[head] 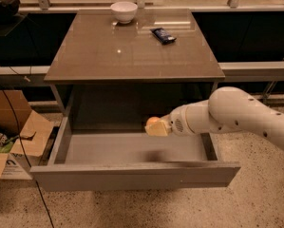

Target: Place orange into top drawer

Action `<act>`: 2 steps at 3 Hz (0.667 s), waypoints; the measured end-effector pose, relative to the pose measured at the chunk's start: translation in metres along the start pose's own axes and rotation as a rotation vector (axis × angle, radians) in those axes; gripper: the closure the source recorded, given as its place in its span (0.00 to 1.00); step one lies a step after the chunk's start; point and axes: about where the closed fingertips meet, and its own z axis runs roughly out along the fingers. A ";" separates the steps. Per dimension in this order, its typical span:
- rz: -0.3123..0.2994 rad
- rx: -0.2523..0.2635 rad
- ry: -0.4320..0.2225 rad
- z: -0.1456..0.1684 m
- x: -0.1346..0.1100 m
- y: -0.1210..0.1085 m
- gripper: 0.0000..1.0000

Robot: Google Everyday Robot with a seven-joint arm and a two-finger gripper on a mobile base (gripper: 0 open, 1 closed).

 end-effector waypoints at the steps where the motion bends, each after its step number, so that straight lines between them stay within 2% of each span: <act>1: 0.059 0.034 0.013 0.016 0.034 -0.016 0.88; 2: 0.118 0.075 0.025 0.036 0.068 -0.035 0.63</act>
Offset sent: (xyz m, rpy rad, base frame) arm -0.0062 -0.0387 -0.1121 -0.0173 0.0892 -0.1807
